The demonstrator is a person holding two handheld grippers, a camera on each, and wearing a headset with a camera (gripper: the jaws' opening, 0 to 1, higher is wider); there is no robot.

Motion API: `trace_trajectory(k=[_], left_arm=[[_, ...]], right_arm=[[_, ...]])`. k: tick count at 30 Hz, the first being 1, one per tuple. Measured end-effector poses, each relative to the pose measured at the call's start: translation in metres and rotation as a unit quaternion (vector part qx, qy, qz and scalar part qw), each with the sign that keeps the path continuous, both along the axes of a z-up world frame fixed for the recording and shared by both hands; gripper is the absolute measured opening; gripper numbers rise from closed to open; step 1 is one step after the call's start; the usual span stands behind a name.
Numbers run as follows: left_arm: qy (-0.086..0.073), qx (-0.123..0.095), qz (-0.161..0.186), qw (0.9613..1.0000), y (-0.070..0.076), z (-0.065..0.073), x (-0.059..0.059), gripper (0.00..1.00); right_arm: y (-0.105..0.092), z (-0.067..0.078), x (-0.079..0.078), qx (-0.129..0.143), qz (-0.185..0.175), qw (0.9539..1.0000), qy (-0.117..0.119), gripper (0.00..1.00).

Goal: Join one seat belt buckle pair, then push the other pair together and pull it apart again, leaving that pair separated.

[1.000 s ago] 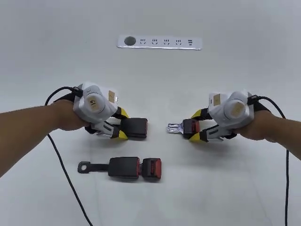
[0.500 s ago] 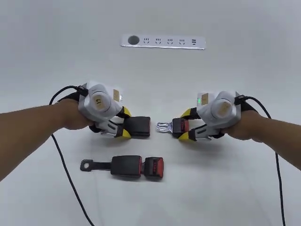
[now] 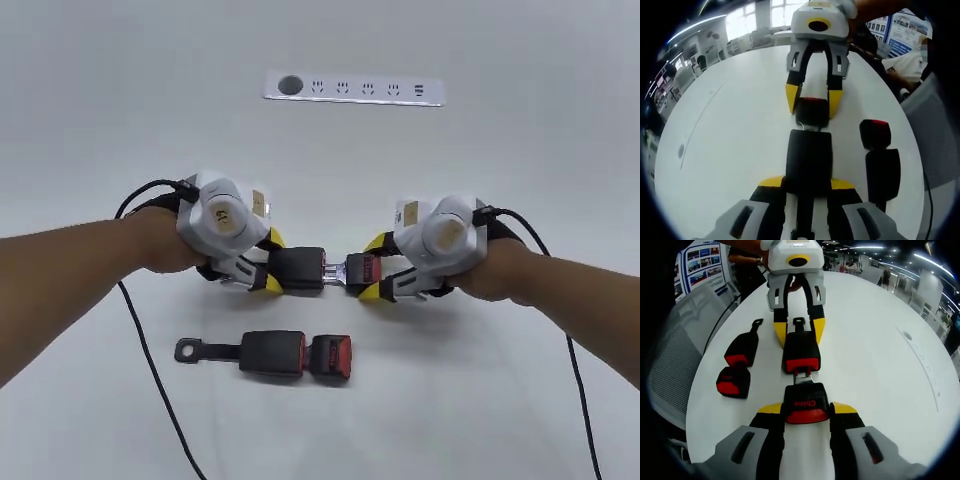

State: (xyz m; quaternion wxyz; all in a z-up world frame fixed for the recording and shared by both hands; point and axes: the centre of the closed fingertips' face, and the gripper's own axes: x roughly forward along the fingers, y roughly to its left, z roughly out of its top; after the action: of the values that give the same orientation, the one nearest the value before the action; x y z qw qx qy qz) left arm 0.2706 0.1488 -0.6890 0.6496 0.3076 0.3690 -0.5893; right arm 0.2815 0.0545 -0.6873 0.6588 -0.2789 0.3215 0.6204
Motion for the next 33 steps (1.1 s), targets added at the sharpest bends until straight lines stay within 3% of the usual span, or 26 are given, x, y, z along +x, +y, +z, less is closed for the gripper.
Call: trace_trajectory(k=[5,15,19,26,28,33], left_arm=[[0.0,-0.006,0.007,1.0,0.002,-0.002,0.001,0.32],[0.0,0.01,-0.012,0.9999,0.003,-0.004,0.001,0.31],[0.0,0.014,-0.013,0.9998,0.003,-0.005,0.001,0.31],[0.0,0.014,-0.015,0.9998,0.004,-0.006,0.001,0.31],[-0.001,0.014,-0.016,0.9998,0.003,-0.005,0.0,0.31],[-0.001,0.017,-0.017,0.9997,0.003,-0.005,0.0,0.31]], right_arm=[[0.003,-0.002,-0.003,0.001,-0.005,1.0,0.001,0.34],[0.009,-0.006,-0.003,0.001,-0.009,1.0,0.002,0.33],[0.019,-0.005,-0.005,0.014,-0.021,0.9996,0.011,0.33],[0.022,-0.005,-0.007,0.007,-0.02,0.9998,0.003,0.33],[0.023,-0.005,-0.006,-0.001,-0.008,0.9999,-0.011,0.33],[0.025,-0.005,-0.007,-0.008,-0.012,0.9999,-0.005,0.33]])
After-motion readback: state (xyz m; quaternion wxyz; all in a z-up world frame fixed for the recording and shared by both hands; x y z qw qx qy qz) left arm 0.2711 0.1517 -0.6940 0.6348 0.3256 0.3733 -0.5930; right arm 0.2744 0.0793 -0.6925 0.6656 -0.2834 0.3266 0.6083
